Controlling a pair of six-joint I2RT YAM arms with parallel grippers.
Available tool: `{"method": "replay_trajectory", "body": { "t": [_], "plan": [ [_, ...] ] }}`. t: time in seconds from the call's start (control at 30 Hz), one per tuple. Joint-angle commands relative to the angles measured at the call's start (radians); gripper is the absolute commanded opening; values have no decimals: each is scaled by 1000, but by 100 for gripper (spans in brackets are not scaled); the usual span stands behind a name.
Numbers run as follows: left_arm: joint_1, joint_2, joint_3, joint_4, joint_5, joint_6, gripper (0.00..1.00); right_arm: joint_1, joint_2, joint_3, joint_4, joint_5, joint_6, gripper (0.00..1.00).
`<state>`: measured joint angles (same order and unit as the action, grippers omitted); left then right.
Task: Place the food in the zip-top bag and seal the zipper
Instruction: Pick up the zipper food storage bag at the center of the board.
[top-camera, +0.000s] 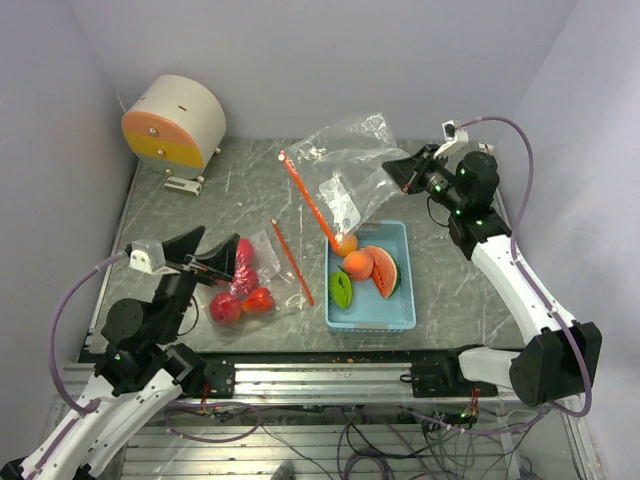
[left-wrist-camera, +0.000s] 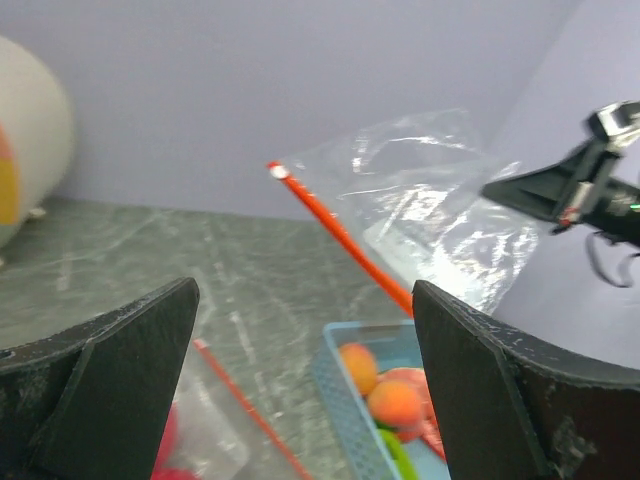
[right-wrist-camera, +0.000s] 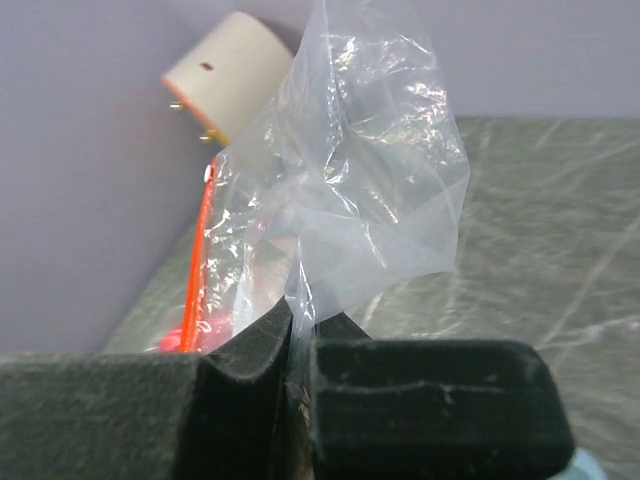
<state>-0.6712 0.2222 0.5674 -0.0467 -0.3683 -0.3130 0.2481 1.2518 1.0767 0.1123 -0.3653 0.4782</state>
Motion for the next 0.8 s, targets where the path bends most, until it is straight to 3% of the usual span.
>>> {"method": "replay_trajectory", "body": {
  "t": [0.0, 0.2, 0.4, 0.57, 0.77],
  "plan": [
    [1, -38, -119, 308, 201, -123, 97, -55, -39, -85, 235, -288, 270, 0],
    [1, -21, -230, 587, 320, -203, 81, -71, -41, -215, 675, -430, 665, 0],
    [1, 95, -341, 883, 390, -307, 69, -72, -2, -258, 978, -446, 911, 0],
    [1, 288, -413, 1125, 414, -356, 63, -71, 18, -255, 1104, -435, 1026, 0],
    [1, 543, -399, 1430, 468, -399, 62, -71, 3, -244, 1097, -433, 1033, 0]
  ]
}}
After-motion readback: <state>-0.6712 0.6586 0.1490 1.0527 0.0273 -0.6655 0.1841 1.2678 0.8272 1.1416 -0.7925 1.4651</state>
